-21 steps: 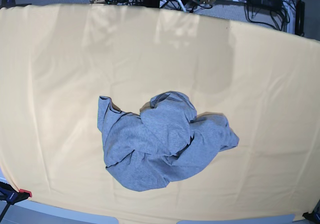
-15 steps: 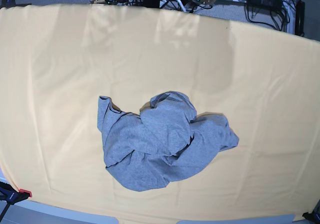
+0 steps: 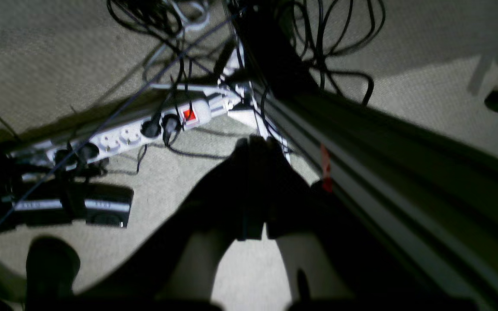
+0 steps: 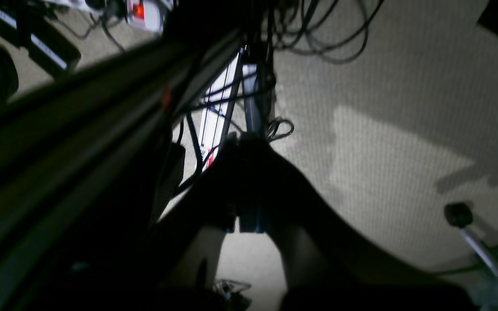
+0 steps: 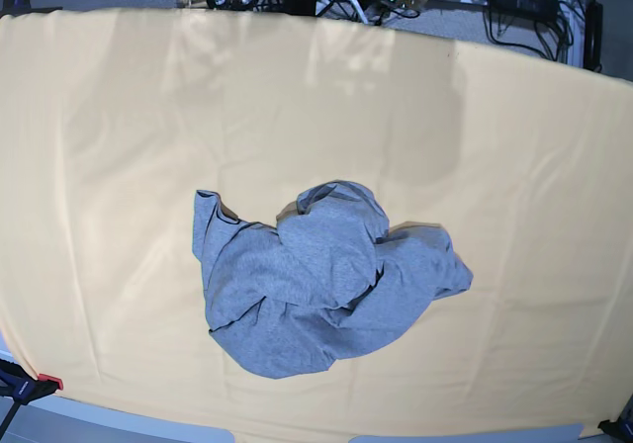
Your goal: Layout the t-shirt on the table in an organized manner, then fold the t-shirt properly
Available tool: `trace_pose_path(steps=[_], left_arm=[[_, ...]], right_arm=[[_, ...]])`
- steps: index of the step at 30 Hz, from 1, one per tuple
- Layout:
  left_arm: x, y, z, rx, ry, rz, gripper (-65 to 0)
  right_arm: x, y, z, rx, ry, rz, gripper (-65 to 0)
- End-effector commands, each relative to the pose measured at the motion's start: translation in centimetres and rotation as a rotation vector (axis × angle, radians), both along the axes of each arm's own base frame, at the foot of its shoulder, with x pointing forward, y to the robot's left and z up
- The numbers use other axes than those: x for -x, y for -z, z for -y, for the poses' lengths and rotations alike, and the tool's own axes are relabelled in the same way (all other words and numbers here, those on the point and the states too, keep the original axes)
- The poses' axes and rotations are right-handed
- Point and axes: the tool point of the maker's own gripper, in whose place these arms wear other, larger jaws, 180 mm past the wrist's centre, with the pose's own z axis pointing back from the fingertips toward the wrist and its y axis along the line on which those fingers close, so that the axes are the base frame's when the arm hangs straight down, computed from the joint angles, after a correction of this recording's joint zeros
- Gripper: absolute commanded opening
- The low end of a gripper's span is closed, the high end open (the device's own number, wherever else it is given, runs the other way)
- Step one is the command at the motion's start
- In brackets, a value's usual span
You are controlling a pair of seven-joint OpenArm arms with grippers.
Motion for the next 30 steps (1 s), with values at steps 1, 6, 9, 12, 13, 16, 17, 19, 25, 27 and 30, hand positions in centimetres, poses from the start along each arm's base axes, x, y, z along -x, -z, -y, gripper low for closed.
trace_pose_path(steps=[1,6,9,12,13,16,17,19,25,27,30], left_arm=[[-0.4,-0.1,0.7,0.013,0.005,-0.001,-65.0],[2.4,0.0,0.4,-0.017,0.068,-0.133,-65.0],[4.5,-0.4,0.3,0.022,0.091,-0.161,-65.0],[6.5,-1.0,-0.1,0.055,0.111,-0.174,-65.0],[7.2,-1.2,-0.2,0.066,0.119,-0.178,-65.0],[9.0,-2.1,-1.0,0.093,0.088,-0.194,-65.0],[9.6,-2.5,-1.6,0.094,0.075,-0.201,-65.0],[10.5,-3.3,-2.1,0.105,0.069,-0.206,-65.0],[13.3,-7.2,-4.4,0.147,0.134,-0.237,-65.0],[13.7,-8.8,-4.7,0.16,0.159,-0.227,-65.0],[14.1,-11.4,-5.2,0.166,0.233,-0.195,-65.0]], right_arm=[[-0.6,-0.2,0.3,0.005,-0.019,-0.001,-65.0],[1.5,-0.8,0.2,0.002,-0.15,-0.12,-65.0],[4.5,-0.8,0.5,-0.002,-0.159,-0.172,-65.0],[7.4,-0.9,0.9,-0.002,-0.16,-0.201,-65.0],[8.2,-1.0,1.1,-0.003,-0.163,-0.207,-65.0],[10.3,-1.6,1.4,-0.021,-0.181,-0.219,-65.0],[10.9,-1.9,1.7,-0.019,-0.186,-0.223,-65.0],[12.2,-2.7,2.3,-0.008,-0.194,-0.244,-65.0],[14.4,-6.2,4.0,0.015,-0.161,-0.238,-65.0],[14.9,-7.7,4.9,0.04,-0.175,-0.21,-65.0],[15.5,-10.6,5.9,0.07,-0.212,-0.192,-65.0]])
